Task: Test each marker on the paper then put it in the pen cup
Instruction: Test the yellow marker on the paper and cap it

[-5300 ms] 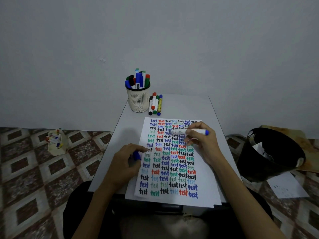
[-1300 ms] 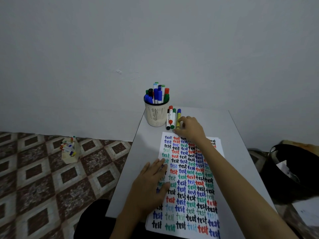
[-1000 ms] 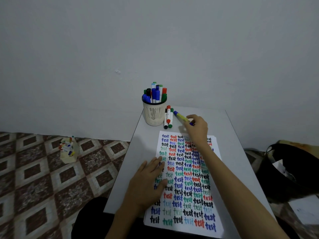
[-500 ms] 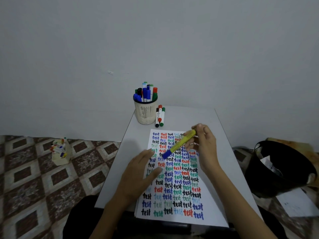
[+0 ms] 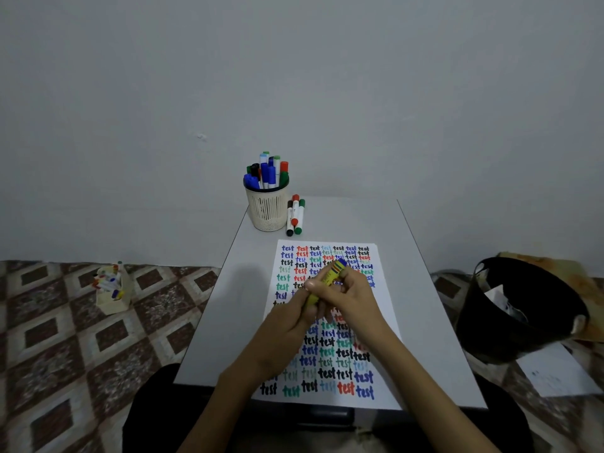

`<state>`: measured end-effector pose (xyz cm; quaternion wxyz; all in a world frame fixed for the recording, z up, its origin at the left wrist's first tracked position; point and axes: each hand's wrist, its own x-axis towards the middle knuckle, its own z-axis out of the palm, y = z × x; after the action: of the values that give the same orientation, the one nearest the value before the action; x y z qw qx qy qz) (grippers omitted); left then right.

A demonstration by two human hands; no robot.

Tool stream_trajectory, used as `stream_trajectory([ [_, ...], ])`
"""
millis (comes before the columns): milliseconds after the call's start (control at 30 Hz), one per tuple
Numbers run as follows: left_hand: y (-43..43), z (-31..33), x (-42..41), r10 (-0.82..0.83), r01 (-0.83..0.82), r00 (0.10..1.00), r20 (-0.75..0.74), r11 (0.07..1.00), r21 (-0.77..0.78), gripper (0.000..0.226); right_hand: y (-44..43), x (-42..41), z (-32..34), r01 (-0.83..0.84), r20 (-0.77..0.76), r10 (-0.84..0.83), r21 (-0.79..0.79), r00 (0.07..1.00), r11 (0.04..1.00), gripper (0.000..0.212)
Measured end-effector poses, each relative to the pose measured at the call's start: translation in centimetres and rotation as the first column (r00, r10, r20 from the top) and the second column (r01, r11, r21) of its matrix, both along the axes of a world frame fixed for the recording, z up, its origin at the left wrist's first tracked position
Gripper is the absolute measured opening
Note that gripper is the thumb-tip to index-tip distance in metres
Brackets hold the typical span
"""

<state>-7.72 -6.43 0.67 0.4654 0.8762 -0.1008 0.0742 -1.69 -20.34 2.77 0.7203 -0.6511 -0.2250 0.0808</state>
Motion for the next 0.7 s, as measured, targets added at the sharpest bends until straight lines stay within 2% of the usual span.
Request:
stream_trajectory([
  [267, -0.4, 1.2, 0.2, -0.039, 0.033, 0.998, -0.038, 0.988, -0.150, 0.020, -0.6, 0.2, 0.4, -0.010, -0.032, 0.014, 0.118, 0.999, 0.993, 0.030],
  [533, -0.9, 0.3, 0.2, 0.003, 0.002, 1.000, 0.030, 0.984, -0.180, 0.027, -0.7, 0.2, -0.4, -0.018, -0.099, 0.034, 0.154, 0.995, 0.988, 0.018],
  [700, -1.3, 0.0, 0.4, 0.028, -0.017, 0.999, 0.047, 0.978, -0.208, 0.026, -0.9, 0.7, -0.9, -0.038, -0.111, 0.055, 0.154, 0.992, 0.987, 0.020],
])
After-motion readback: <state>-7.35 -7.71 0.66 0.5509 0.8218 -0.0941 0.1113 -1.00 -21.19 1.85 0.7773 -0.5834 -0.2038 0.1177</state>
